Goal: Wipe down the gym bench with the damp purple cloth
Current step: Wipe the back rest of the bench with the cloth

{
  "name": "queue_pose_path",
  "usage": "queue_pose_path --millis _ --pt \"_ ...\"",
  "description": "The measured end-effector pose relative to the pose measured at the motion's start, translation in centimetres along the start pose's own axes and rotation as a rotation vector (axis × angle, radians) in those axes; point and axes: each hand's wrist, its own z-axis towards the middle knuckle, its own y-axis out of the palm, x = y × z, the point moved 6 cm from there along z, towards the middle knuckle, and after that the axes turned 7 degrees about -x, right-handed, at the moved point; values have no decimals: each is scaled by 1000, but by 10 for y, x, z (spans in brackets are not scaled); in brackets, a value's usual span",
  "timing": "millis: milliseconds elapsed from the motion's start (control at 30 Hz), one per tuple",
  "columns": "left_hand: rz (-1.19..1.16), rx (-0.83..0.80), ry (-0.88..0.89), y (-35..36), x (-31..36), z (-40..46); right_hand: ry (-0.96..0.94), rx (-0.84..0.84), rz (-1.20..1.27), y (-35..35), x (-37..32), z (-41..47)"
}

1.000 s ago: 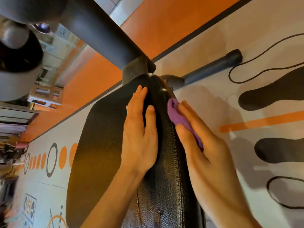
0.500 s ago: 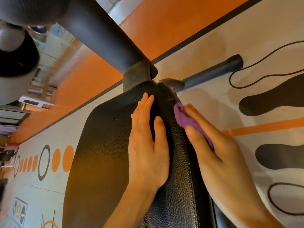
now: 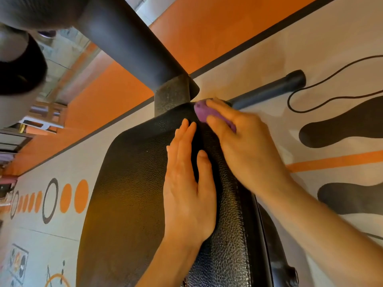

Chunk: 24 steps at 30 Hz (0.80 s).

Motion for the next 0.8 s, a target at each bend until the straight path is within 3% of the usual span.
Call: queue_pose_path --millis 100,233,433,500,633,667,800 --pt "10 5 -22 0 -1 0 140 15 202 -7 6 -2" --pt "49 30 -57 0 -3 -1 18 92 177 -6 -14 -59" --pt "61 11 -68 1 -4 -1 37 -116 -49 8 11 61" --pt "56 6 -66 1 -4 0 66 -149 1 3 11 47" --pt "36 13 -65 1 -4 -1 75 -22 242 -14 -6 -29" --pt "35 17 -63 1 -4 -1 50 11 197 -14 -3 -27" --pt "54 9 -80 1 -4 1 39 -135 -202 17 0 62"
